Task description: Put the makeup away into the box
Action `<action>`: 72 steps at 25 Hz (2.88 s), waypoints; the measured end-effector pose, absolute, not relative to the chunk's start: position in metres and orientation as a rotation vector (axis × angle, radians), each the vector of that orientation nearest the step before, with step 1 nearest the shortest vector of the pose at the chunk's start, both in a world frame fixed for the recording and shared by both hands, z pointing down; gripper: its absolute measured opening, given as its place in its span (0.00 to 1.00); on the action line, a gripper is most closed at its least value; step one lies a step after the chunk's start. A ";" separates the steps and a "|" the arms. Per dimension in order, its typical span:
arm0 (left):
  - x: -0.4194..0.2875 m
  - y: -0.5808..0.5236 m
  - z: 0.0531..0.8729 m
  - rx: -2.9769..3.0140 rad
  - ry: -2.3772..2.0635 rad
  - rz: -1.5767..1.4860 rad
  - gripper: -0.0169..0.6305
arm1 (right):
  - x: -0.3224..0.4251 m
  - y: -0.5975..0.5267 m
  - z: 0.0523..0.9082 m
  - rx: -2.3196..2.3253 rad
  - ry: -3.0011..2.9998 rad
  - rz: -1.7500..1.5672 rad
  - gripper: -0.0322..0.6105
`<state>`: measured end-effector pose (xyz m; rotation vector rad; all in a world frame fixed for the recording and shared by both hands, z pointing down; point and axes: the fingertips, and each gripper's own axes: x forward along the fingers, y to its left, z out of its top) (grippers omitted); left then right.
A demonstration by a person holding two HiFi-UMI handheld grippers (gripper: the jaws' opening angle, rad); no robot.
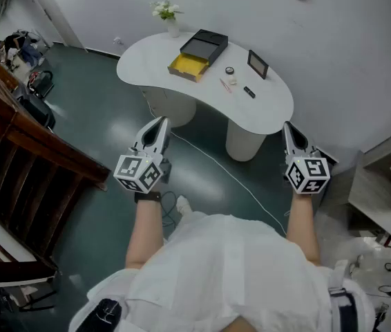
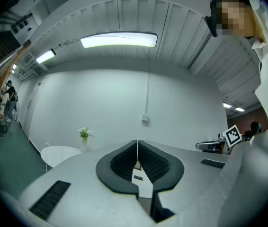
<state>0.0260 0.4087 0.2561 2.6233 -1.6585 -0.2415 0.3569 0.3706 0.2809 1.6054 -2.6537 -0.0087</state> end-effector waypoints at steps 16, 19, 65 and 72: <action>0.031 0.442 0.247 2.607 -1.676 -0.283 0.05 | 0.356 0.393 0.269 1.586 -2.671 -0.058 0.06; 0.037 0.442 0.245 2.617 -1.665 -0.288 0.05 | 0.361 0.394 0.268 1.599 -2.666 -0.059 0.06; 0.059 0.450 0.256 2.656 -1.581 -0.247 0.05 | 0.371 0.413 0.275 1.557 -2.672 -0.084 0.07; 0.041 0.428 0.268 2.616 -1.585 -0.239 0.05 | 0.363 0.388 0.288 1.569 -2.666 -0.025 0.06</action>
